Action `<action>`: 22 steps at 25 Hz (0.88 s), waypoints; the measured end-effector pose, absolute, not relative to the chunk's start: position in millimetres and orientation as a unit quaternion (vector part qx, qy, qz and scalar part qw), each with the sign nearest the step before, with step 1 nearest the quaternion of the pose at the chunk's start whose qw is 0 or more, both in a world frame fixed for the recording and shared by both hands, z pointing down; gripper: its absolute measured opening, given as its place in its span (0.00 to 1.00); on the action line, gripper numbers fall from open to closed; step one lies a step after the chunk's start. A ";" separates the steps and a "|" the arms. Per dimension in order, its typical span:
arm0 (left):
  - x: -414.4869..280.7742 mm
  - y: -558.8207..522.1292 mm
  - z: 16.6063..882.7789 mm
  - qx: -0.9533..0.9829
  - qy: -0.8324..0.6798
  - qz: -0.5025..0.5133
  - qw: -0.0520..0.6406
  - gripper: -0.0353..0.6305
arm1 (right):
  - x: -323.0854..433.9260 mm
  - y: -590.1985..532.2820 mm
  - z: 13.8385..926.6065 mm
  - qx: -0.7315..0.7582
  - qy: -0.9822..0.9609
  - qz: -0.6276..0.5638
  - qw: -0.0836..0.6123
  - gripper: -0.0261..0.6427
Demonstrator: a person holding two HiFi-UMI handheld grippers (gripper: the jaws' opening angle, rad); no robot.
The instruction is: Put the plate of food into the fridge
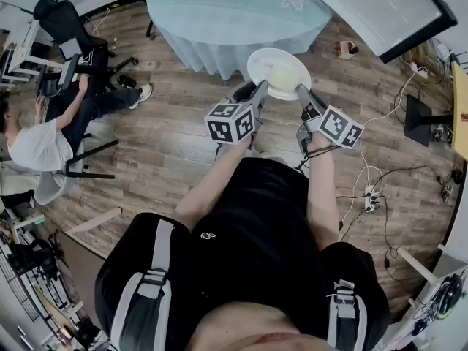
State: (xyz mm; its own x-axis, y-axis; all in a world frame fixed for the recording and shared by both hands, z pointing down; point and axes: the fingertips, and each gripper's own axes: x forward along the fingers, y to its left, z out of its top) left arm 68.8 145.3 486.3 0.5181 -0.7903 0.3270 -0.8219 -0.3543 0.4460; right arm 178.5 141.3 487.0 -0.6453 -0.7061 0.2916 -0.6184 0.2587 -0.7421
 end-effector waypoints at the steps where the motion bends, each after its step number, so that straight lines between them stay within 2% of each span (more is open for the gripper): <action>1: 67.5 144.1 486.8 0.822 -0.490 0.026 0.288 0.22 | 177.2 140.0 487.2 -0.418 0.792 -0.442 0.049 0.10; 22: 11.6 74.2 496.2 0.820 -0.479 0.021 0.311 0.22 | 121.8 72.5 496.5 -0.439 0.767 -0.466 0.041 0.11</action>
State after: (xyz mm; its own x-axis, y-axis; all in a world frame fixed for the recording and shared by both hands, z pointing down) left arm 11.6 74.2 496.2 0.5399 -0.7731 0.3328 -0.7994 -0.3472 0.4903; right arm 121.8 72.5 496.5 -0.6120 -0.7114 0.3455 -0.6348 0.1814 -0.7511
